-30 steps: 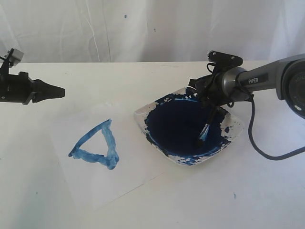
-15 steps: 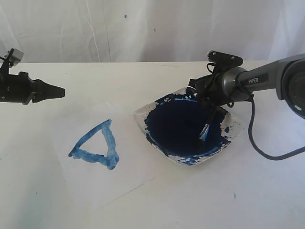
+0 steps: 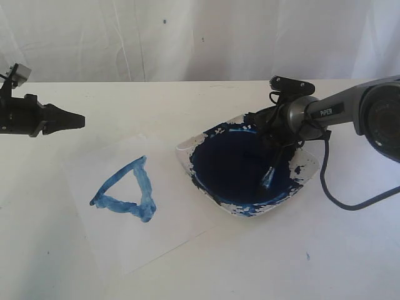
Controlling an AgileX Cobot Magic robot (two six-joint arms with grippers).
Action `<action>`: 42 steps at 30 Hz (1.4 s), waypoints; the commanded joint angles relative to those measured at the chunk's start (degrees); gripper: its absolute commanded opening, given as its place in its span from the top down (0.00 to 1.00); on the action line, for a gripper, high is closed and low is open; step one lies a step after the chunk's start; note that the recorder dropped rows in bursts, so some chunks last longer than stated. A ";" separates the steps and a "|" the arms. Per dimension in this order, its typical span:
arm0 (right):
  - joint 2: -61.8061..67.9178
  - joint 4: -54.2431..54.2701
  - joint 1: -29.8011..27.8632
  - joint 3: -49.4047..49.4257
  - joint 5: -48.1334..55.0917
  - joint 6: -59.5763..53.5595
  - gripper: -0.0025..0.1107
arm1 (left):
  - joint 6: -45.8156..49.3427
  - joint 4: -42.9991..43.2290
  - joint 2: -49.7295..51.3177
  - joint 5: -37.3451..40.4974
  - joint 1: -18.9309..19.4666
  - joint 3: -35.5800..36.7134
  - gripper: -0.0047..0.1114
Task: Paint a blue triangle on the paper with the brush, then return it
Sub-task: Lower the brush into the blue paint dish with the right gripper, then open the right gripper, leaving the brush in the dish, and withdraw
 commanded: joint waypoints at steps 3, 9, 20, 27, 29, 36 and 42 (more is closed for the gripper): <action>-0.19 -0.79 -0.57 -0.10 0.41 0.24 0.71 | 0.37 -0.41 0.01 0.60 0.17 -0.25 0.96; -0.45 0.18 -0.57 -0.10 0.19 0.24 0.56 | 0.37 -0.41 0.01 0.60 0.17 -0.25 0.96; -10.83 12.93 -0.57 0.03 3.45 -13.25 0.54 | 0.50 -0.79 0.01 0.60 0.17 -0.25 0.96; -22.25 25.23 -0.57 0.39 13.48 -37.59 0.74 | 0.50 -1.26 0.01 1.56 0.17 -0.25 0.96; -27.11 25.35 -0.57 0.88 13.01 -40.11 0.81 | 0.50 -1.26 0.01 1.68 0.17 -0.25 0.96; -41.77 28.87 -0.57 1.51 13.20 -56.27 0.93 | -0.42 -1.26 -0.09 1.68 0.28 -0.25 0.96; -53.76 34.60 -0.57 1.51 13.29 -65.52 0.93 | -1.70 -1.91 -1.21 1.71 0.28 -0.25 0.96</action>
